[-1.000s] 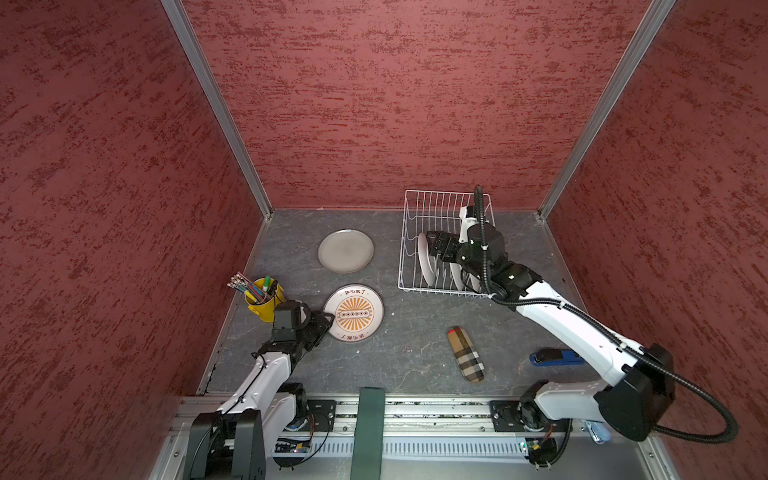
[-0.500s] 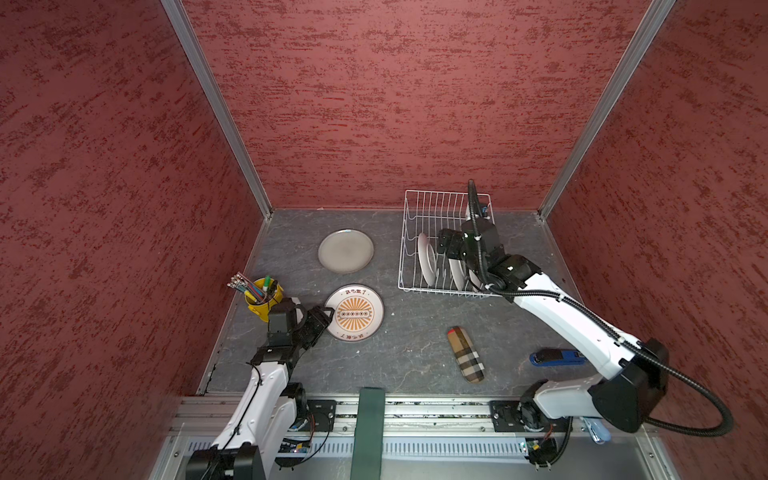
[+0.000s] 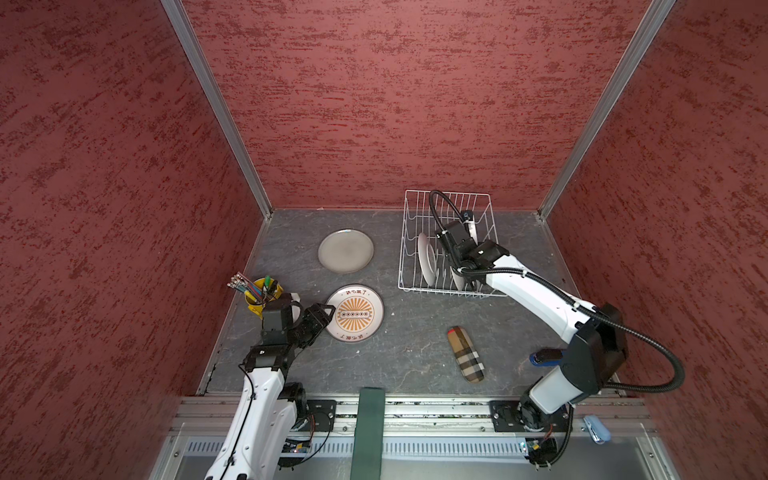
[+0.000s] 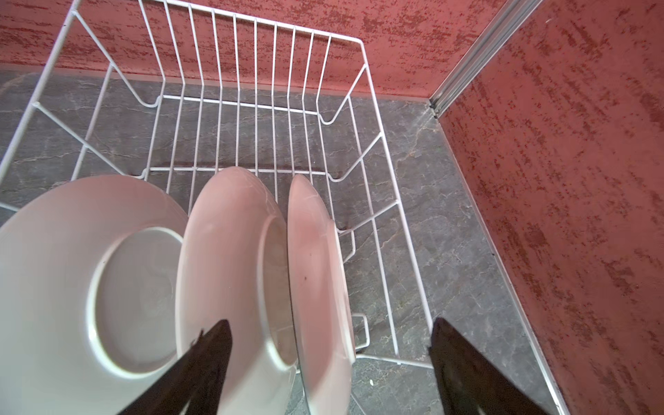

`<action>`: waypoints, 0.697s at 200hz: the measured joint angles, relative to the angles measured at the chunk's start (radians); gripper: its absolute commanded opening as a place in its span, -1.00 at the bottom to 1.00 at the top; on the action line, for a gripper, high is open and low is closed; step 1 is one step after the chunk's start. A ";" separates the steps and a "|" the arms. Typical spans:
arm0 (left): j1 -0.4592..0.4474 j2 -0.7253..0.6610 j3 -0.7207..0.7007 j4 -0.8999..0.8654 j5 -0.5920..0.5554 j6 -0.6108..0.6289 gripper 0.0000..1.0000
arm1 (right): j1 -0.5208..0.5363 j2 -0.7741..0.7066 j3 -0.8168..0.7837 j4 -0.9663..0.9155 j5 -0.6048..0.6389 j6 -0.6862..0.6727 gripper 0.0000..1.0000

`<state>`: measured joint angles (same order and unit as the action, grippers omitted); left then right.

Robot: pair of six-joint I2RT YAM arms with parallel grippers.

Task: Unload the plates from the dish rack
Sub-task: Pick up the plate from the dish rack.

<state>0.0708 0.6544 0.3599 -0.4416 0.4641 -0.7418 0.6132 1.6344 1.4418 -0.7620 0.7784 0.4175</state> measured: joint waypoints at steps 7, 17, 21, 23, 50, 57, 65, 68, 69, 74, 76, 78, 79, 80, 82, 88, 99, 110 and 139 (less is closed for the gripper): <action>-0.002 0.003 0.011 0.000 0.005 0.000 0.46 | 0.004 0.014 0.020 -0.016 0.016 0.001 0.65; -0.007 0.015 0.030 0.003 0.010 0.000 0.46 | 0.012 0.032 0.043 -0.037 0.037 0.001 0.63; -0.009 0.022 0.038 0.005 0.012 0.001 0.46 | 0.015 0.037 0.048 -0.043 0.042 0.000 0.62; -0.010 0.024 0.041 0.005 0.012 0.002 0.46 | 0.017 0.040 0.050 -0.047 0.044 0.001 0.62; -0.019 0.099 0.099 0.040 0.029 0.010 0.46 | 0.033 0.064 0.053 -0.083 0.065 0.002 0.52; -0.023 0.118 0.114 0.050 0.032 0.012 0.47 | 0.035 0.069 0.053 -0.092 0.069 0.002 0.50; -0.028 0.140 0.130 0.061 0.034 0.014 0.47 | 0.039 0.075 0.054 -0.106 0.076 0.004 0.47; -0.031 0.150 0.136 0.064 0.034 0.014 0.47 | 0.040 0.079 0.055 -0.113 0.080 0.005 0.47; -0.032 0.151 0.137 0.065 0.034 0.014 0.47 | 0.040 0.080 0.056 -0.116 0.081 0.005 0.46; -0.038 0.164 0.147 0.073 0.034 0.015 0.47 | 0.042 0.086 0.059 -0.128 0.086 0.009 0.46; -0.040 0.168 0.150 0.076 0.034 0.015 0.47 | 0.043 0.089 0.061 -0.134 0.090 0.010 0.46; -0.043 0.172 0.153 0.079 0.034 0.015 0.47 | 0.043 0.092 0.064 -0.139 0.093 0.013 0.46; -0.044 0.174 0.153 0.081 0.034 0.015 0.47 | 0.044 0.093 0.065 -0.142 0.094 0.013 0.45; -0.046 0.176 0.155 0.084 0.034 0.015 0.47 | 0.044 0.095 0.066 -0.144 0.095 0.013 0.45; -0.048 0.179 0.156 0.086 0.034 0.015 0.47 | 0.045 0.098 0.070 -0.151 0.099 0.014 0.45; -0.058 0.187 0.161 0.098 0.034 0.015 0.47 | 0.047 0.110 0.079 -0.166 0.108 0.019 0.44; -0.074 0.198 0.164 0.115 0.033 0.015 0.47 | 0.049 0.129 0.093 -0.190 0.123 0.028 0.43; -0.087 0.207 0.164 0.124 0.032 0.015 0.47 | 0.051 0.143 0.098 -0.206 0.131 0.033 0.42; -0.099 0.219 0.164 0.146 0.031 0.015 0.48 | 0.054 0.151 0.098 -0.232 0.143 0.039 0.37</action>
<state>-0.0284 0.8730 0.5240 -0.2951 0.4946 -0.7269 0.6674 1.7859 1.5402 -0.9936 0.9211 0.4568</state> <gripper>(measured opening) 0.736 0.699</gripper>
